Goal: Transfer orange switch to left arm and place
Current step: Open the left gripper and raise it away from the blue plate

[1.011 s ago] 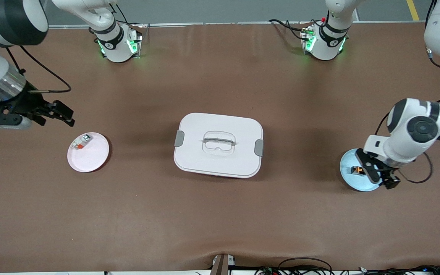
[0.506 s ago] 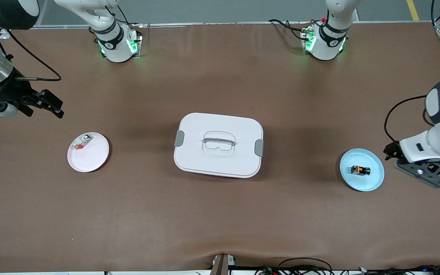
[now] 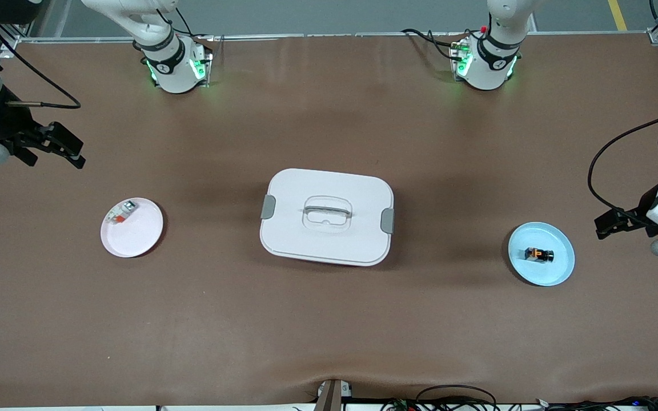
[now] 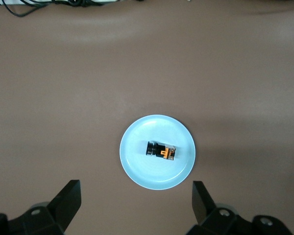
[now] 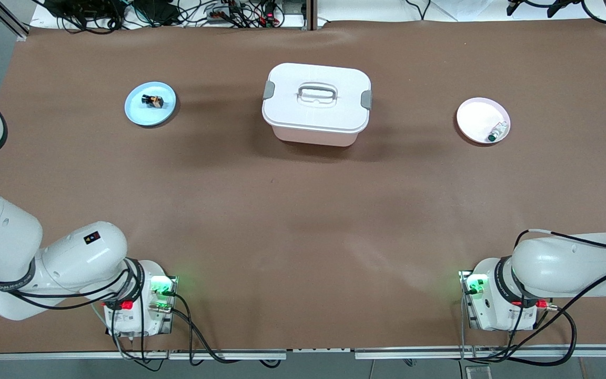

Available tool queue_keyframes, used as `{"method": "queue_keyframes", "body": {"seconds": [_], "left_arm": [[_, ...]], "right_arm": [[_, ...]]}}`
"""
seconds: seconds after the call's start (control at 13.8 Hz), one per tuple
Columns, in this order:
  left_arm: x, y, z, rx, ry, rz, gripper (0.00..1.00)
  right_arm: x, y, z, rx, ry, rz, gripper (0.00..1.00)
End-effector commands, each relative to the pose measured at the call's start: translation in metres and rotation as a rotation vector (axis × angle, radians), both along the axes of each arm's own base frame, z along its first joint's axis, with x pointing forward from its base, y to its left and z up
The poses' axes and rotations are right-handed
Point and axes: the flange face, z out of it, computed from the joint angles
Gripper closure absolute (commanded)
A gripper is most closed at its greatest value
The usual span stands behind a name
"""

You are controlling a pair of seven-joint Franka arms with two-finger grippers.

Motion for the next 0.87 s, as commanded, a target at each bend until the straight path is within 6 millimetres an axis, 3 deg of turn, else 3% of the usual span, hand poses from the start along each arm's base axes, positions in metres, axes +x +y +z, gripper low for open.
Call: {"method": "queue_keyframes", "body": {"seconds": [0.0,0.36,0.65,0.79], "left_arm": [[-0.012,-0.006,0.026,0.019,0.002,0.021,0.0],[-0.065,-0.052,0.091,-0.051,0.048,0.058,0.0],[-0.105,-0.085,0.111,-0.06,0.082,-0.002,0.0],[-0.124,-0.087,0.113,-0.06,0.085,-0.017,0.0]], "right_arm": [[-0.001,-0.003,0.006,-0.021,-0.003,-0.012,0.0],[-0.001,-0.003,0.018,-0.02,-0.004,-0.012,0.0],[0.003,-0.011,0.024,-0.02,0.0,-0.021,0.0],[0.009,-0.013,0.028,-0.016,0.05,-0.023,0.0]]}}
